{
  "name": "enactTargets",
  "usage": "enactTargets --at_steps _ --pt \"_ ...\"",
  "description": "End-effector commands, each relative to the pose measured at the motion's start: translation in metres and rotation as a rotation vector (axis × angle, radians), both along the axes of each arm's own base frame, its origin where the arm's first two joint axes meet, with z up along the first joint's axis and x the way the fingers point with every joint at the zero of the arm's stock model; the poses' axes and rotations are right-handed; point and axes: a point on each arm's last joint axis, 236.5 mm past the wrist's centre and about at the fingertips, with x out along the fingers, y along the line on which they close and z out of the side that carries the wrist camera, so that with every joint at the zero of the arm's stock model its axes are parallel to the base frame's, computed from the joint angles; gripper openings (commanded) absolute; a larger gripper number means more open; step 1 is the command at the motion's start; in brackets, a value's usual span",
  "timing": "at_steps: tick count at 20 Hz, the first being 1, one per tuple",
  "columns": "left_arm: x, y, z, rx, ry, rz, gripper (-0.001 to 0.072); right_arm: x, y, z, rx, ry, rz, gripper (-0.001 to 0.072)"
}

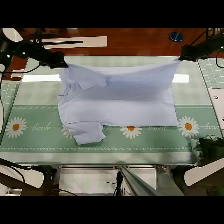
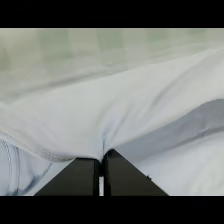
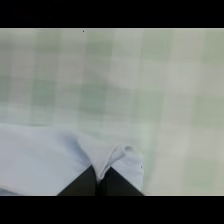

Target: Fold the shirts.

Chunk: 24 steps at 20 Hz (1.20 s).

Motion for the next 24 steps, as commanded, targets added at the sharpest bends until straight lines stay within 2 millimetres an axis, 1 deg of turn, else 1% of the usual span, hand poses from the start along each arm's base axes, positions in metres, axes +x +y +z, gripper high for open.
enactTargets --at_steps 1,3,5,6,7,9,12,15,17,18,20,22,23,24 --pt "0.034 -0.002 -0.012 0.045 -0.138 -0.031 0.0024 0.037 -0.007 -0.017 0.003 -0.097 -0.041 0.0030" --pt "0.054 0.010 -0.007 0.079 -0.218 0.012 0.0024 0.055 -0.015 -0.017 -0.008 -0.163 -0.076 0.0030" --pt "0.072 0.020 0.002 0.093 -0.296 0.061 0.0023 0.072 -0.024 -0.009 -0.024 -0.245 -0.111 0.0030" --pt "0.078 0.022 0.003 0.095 -0.318 0.075 0.0023 0.080 -0.028 -0.003 -0.031 -0.285 -0.128 0.0030" --pt "0.080 0.023 0.000 0.096 -0.319 0.080 0.0023 0.084 -0.030 0.001 -0.033 -0.312 -0.139 0.0030" --pt "0.078 0.020 -0.017 0.094 -0.279 0.068 0.0023 0.087 -0.032 0.003 -0.037 -0.327 -0.145 0.0030" --pt "0.072 0.016 -0.044 0.089 -0.212 0.048 0.0023 0.084 -0.030 -0.011 -0.035 -0.287 -0.134 0.0030" --pt "0.072 0.015 -0.053 0.089 -0.196 0.047 0.0023 0.075 -0.025 -0.039 -0.020 -0.204 -0.114 0.0030" --pt "0.068 0.012 -0.052 0.084 -0.181 0.038 0.0023 0.068 -0.021 -0.051 -0.011 -0.152 -0.098 0.0030" --pt "0.061 0.009 -0.052 0.082 -0.158 0.019 0.0022 0.061 -0.018 -0.053 0.004 -0.122 -0.095 0.0030" --pt "0.034 -0.001 -0.057 0.072 -0.061 -0.045 0.0022 0.039 -0.010 -0.061 0.019 -0.020 -0.066 0.0030" --pt "0.005 -0.013 -0.064 0.046 0.070 -0.069 0.0022 0.008 -0.010 -0.076 0.017 0.130 -0.073 0.0030" --pt "-0.006 -0.016 -0.067 0.040 0.119 -0.079 0.0022 -0.004 -0.012 -0.082 0.005 0.191 -0.076 0.0030" --pt "-0.012 -0.017 -0.068 0.037 0.151 -0.072 0.0022 -0.011 -0.013 -0.084 -0.003 0.219 -0.071 0.0030"
